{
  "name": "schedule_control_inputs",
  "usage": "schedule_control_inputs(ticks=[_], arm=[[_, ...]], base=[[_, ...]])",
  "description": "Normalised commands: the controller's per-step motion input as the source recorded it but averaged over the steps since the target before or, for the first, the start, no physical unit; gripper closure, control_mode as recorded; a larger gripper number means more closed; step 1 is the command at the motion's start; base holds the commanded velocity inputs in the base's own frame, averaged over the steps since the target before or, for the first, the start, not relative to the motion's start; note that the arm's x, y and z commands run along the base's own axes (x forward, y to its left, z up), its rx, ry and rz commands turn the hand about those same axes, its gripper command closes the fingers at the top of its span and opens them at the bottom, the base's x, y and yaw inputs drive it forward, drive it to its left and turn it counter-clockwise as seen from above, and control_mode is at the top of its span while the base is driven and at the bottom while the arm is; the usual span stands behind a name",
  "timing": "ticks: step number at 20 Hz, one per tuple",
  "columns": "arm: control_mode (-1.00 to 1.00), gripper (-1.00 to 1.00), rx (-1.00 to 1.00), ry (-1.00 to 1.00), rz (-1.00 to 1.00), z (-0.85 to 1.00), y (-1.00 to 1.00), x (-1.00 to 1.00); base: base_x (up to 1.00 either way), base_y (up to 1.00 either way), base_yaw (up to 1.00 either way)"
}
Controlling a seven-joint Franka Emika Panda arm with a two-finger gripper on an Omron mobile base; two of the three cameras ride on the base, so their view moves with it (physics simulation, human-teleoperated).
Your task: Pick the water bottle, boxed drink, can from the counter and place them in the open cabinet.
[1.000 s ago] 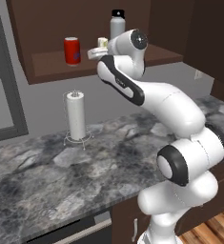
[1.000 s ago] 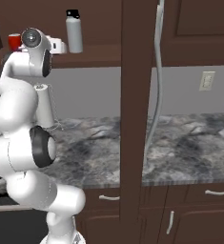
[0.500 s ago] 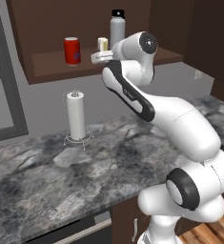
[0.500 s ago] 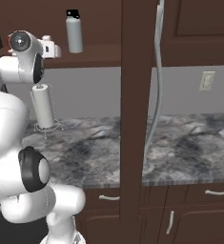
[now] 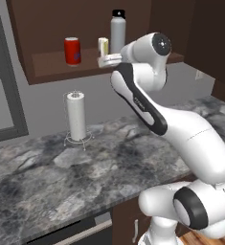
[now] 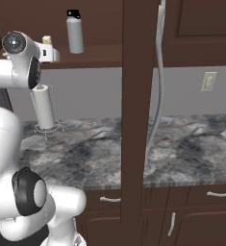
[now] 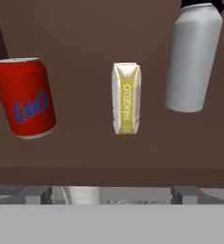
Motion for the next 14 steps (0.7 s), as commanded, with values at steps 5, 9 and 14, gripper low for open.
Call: schedule_control_inputs(ticks=[5, 9, 14], arm=[[-1.0, -1.0, 0.0, 0.2, -0.02, 0.06, -0.15, -0.71], [-1.0, -1.0, 0.0, 0.18, -0.05, 0.01, -0.14, -0.89], [-1.0, -1.0, 0.0, 0.01, -0.04, -0.23, -0.16, -0.91]], base=[[0.0, 0.0, 0.0], [0.0, 0.0, 0.0], [0.0, 0.0, 0.0]])
